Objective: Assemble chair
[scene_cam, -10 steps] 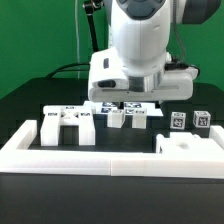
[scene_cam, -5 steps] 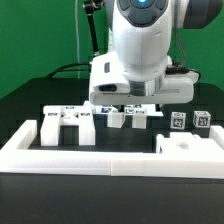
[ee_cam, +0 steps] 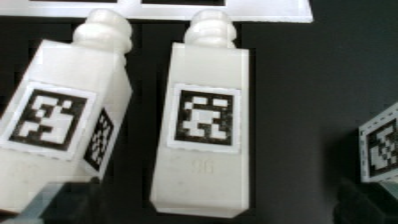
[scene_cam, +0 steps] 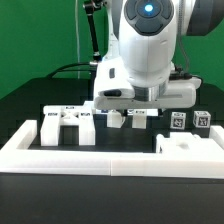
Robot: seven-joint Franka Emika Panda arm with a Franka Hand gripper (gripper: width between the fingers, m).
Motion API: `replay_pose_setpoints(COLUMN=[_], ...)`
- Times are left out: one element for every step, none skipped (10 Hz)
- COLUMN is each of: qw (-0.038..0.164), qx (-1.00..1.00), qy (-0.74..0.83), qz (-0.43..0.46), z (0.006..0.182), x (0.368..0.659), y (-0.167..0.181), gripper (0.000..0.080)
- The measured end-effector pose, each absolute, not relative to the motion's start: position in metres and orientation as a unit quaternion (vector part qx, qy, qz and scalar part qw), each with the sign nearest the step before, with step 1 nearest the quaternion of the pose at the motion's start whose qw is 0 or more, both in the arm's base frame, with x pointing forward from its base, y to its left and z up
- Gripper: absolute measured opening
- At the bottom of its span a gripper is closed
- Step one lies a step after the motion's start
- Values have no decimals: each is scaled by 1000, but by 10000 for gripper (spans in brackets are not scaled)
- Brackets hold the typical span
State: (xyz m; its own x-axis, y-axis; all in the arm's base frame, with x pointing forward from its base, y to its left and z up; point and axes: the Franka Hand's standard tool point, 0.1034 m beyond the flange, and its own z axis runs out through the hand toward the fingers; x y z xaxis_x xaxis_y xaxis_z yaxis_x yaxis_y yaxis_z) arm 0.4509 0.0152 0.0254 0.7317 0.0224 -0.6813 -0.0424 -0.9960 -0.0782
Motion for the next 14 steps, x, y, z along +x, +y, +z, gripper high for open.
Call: replay_pose_setpoints(qw=[45,44,44,44,43,43,43,43,43,43,43,43,43,43], qx=[-930,-931,-930,-929,-928,-928,-927,-926,-925,-924,-924,-923,-923,-923], qy=[4,3,2,2,2,2,3,3,3,3,3,3,3,3], qz=[365,363,366,368,369,371,372,375,378,380,381,381,382,382], z=[23,20,19,18,17,15,13,11,9,8,7,6,6,5], x=[450,448,444,442,440,438,435,431,429,427,426,426,425,425], y=[16,17,18,18,18,18,17,17,17,17,17,17,17,18], gripper=[649,649,649,649,649,649,649,649,649,649,649,649,649,481])
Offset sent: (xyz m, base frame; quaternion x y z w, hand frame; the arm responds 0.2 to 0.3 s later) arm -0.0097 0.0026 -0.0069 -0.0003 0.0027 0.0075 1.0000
